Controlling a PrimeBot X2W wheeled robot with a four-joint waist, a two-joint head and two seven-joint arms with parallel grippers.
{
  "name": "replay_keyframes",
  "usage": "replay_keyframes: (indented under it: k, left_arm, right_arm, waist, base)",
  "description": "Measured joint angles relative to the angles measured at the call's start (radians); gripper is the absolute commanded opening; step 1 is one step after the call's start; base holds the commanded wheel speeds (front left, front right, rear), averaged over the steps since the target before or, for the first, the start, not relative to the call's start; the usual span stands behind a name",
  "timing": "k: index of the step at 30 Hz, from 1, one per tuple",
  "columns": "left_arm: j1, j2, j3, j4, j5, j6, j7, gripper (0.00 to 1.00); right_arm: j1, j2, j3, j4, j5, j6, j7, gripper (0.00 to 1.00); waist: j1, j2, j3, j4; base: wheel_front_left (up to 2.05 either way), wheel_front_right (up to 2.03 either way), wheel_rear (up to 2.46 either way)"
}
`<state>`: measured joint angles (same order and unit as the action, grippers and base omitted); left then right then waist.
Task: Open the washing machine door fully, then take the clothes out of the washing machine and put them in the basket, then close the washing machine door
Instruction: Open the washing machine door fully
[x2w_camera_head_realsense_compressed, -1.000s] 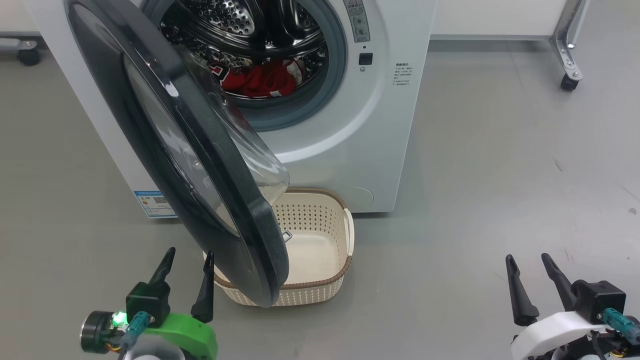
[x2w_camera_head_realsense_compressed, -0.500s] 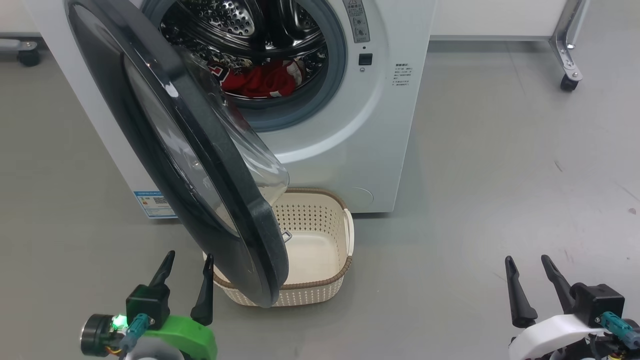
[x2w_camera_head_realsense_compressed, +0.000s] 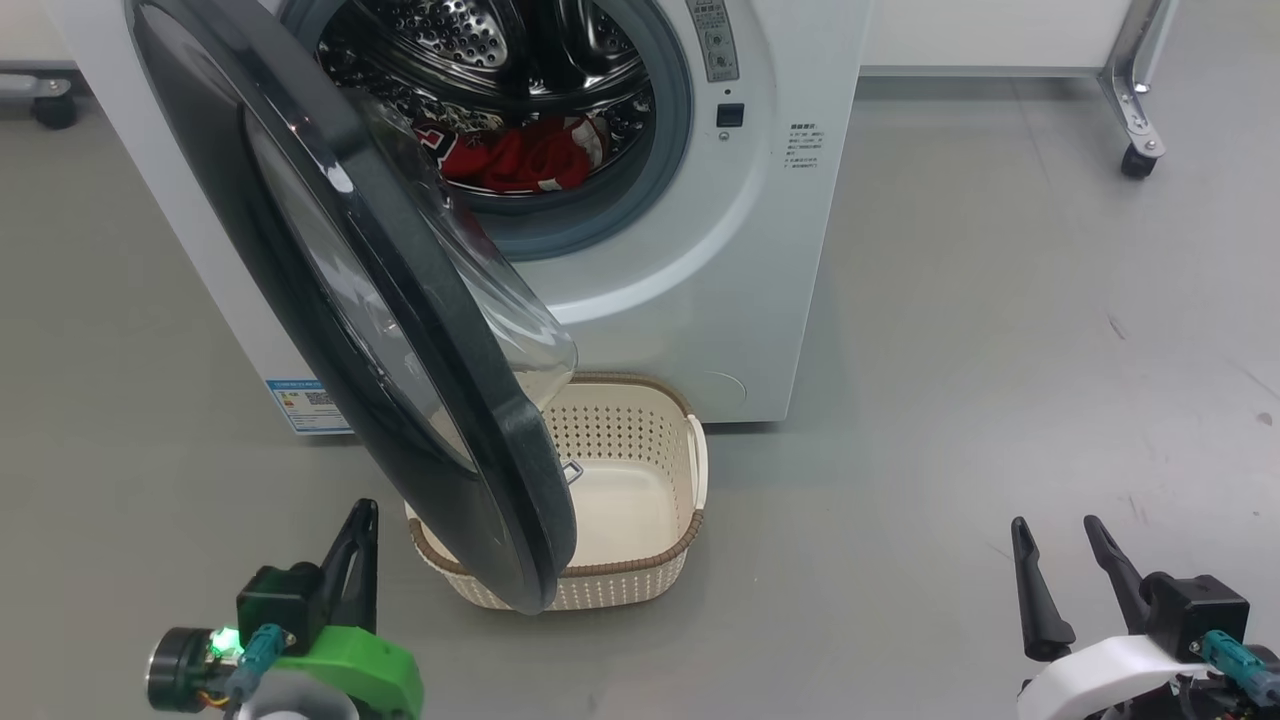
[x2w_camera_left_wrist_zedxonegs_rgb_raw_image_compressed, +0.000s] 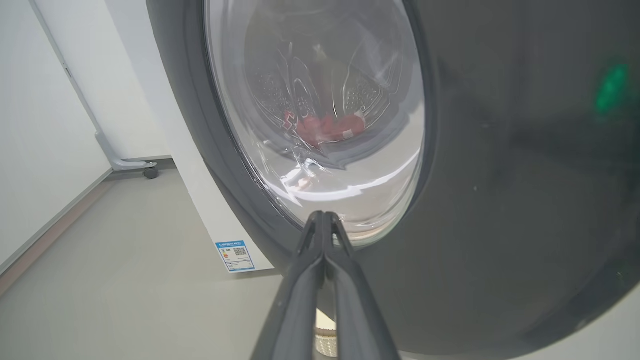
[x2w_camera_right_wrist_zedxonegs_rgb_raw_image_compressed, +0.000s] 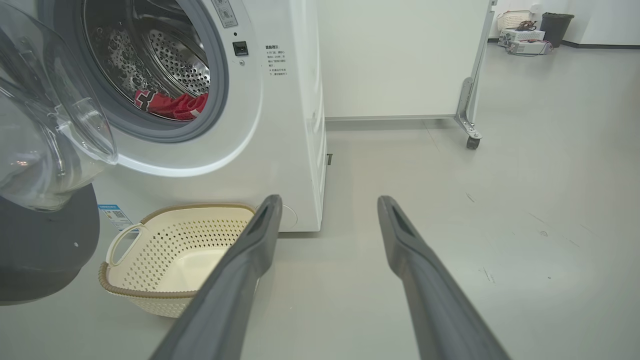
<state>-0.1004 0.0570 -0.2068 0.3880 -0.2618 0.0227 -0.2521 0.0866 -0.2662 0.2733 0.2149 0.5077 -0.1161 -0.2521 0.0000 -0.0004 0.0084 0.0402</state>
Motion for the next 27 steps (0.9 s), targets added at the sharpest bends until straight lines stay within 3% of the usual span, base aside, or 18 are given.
replay_keyframes:
  k: [9,18,27]
  left_arm:
    - [-0.016,0.012,0.045,-0.097,0.009,0.018,0.0,0.0]
    - [-0.145,0.019,0.084,-0.317,0.04,0.034,-0.005,0.0]
    - [-0.247,0.02,0.006,-0.484,0.105,0.02,-0.006,0.0]
  right_arm:
    - [0.0,0.009,-0.013,-0.016,-0.01,0.0,0.0,1.0]
    - [0.001,0.013,-0.03,-0.026,-0.023,0.0,0.0,1.0]
    - [0.004,0.019,-0.037,-0.03,-0.035,0.0,0.0,1.0]
  waist:
    - [0.0,0.0,0.002,0.004]
    - [0.0,0.0,0.007,0.015]
    - [0.0,0.0,0.009,0.02]
  base:
    - [0.0,0.0,0.0]
    - [0.0,0.0,0.0]
    - [0.0,0.0,0.0]
